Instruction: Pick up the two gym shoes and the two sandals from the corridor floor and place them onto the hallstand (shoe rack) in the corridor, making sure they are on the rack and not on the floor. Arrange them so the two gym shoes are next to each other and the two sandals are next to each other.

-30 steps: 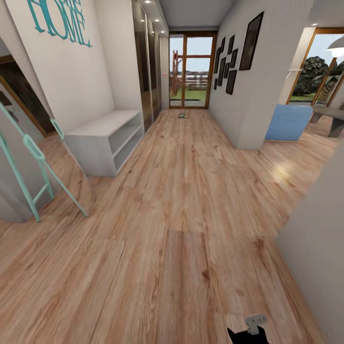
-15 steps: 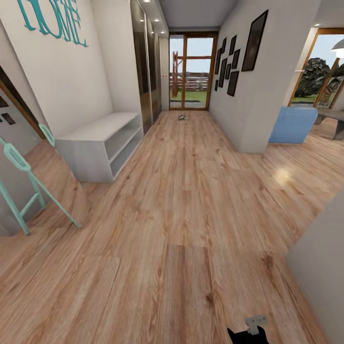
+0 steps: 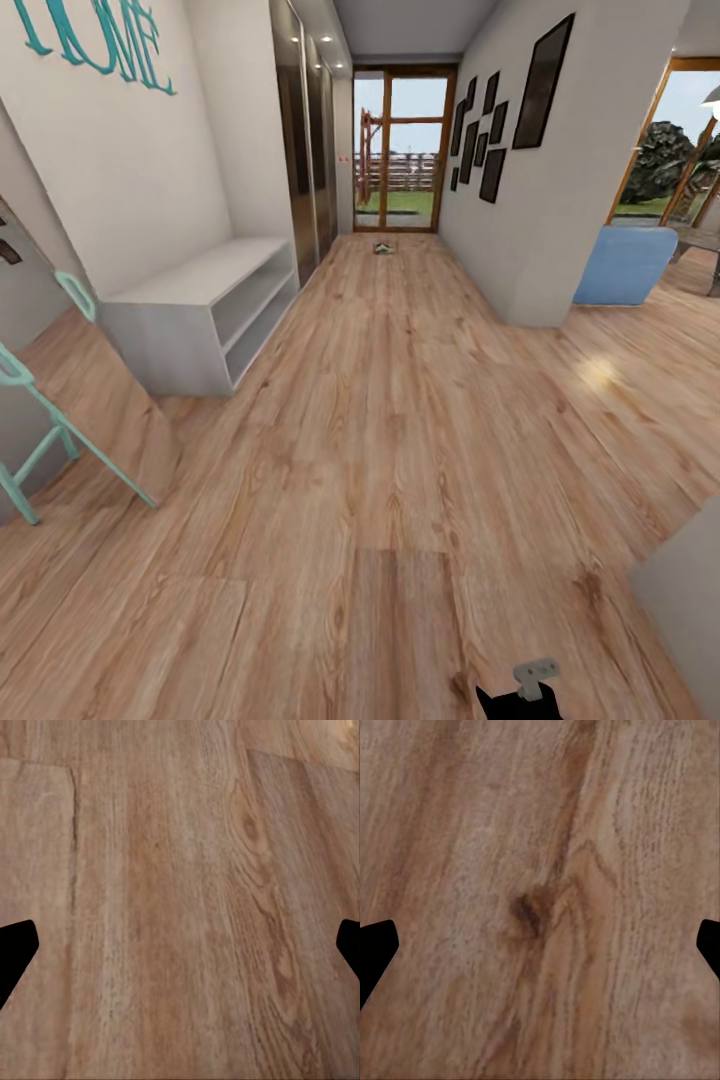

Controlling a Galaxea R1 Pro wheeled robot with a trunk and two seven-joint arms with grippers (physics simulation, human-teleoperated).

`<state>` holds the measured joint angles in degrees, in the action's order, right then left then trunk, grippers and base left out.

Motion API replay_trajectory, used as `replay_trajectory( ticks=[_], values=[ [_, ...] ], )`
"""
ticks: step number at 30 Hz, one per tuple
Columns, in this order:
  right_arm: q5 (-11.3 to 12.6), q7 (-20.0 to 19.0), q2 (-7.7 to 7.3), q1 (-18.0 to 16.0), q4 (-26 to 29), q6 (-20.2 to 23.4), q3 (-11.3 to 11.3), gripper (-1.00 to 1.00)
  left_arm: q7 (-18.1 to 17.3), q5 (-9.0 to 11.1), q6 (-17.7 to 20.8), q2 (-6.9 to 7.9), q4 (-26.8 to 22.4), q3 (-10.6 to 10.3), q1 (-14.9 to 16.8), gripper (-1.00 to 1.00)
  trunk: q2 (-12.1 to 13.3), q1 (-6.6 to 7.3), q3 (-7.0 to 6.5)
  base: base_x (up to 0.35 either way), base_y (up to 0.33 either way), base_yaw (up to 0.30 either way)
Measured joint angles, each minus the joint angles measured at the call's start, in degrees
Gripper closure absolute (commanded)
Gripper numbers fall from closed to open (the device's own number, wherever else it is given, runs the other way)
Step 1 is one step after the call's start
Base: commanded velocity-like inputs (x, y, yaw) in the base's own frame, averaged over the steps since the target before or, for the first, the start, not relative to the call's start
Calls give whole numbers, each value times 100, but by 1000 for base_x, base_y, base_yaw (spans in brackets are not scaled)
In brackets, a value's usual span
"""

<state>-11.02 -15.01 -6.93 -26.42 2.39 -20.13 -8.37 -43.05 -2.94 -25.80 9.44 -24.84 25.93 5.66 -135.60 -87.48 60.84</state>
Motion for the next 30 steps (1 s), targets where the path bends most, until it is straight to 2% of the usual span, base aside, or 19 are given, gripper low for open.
replay_trajectory(
  ticks=[14,30],
  values=[
    [0,0,0,1,2,0,0,-100,0,0,-4,0,-1,0,1,-100,0,0,-74,336,108,-207],
    [-26,-15,-5,0,-6,0,8,-100,0,0,-4,0,1,0,-1,-100,0,0,-92,336,108,-26]
  ],
)
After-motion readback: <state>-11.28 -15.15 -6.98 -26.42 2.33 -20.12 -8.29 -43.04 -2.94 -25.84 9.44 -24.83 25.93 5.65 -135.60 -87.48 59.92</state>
